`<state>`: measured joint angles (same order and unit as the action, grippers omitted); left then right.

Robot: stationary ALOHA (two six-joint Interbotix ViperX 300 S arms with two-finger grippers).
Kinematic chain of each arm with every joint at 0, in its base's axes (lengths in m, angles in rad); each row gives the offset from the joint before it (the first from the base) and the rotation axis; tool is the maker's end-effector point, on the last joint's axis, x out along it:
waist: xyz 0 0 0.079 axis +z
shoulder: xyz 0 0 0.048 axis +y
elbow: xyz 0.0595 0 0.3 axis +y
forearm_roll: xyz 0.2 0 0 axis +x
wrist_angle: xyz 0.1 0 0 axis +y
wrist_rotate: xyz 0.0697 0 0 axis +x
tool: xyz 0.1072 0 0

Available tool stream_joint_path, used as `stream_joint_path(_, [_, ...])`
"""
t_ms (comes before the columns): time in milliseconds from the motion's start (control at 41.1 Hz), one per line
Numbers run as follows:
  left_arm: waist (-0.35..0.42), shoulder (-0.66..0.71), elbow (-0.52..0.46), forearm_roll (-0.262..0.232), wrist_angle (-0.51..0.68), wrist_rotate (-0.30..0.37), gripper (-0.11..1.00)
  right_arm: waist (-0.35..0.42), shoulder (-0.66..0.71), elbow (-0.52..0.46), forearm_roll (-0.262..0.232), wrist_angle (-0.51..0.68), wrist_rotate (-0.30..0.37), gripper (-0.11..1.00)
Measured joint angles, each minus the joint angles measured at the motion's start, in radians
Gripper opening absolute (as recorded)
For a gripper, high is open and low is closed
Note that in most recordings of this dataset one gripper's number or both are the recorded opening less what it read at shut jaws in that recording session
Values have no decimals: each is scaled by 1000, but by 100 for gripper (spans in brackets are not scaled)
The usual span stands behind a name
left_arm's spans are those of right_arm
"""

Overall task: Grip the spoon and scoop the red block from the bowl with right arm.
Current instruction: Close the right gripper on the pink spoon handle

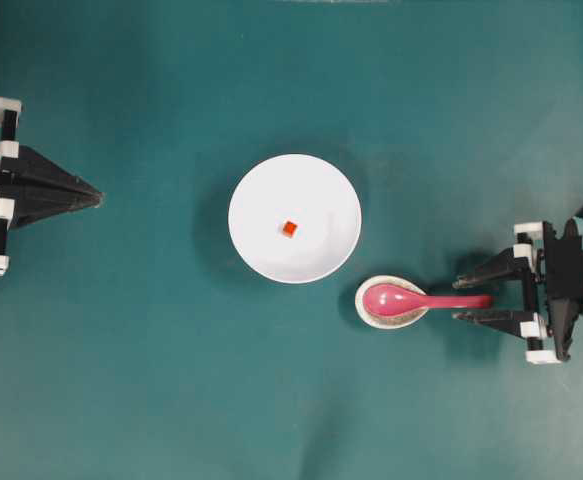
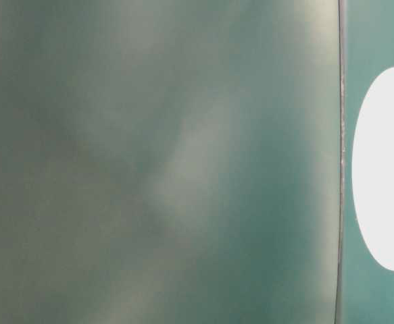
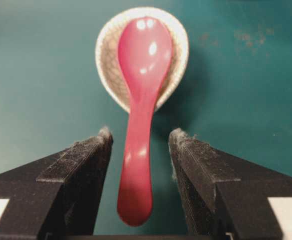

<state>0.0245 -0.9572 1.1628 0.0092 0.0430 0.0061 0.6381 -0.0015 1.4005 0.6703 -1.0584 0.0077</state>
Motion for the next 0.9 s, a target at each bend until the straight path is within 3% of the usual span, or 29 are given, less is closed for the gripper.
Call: stream_joint_path(900, [0, 0, 0, 2, 0, 0, 0, 11, 103, -25, -2, -67, 0, 55])
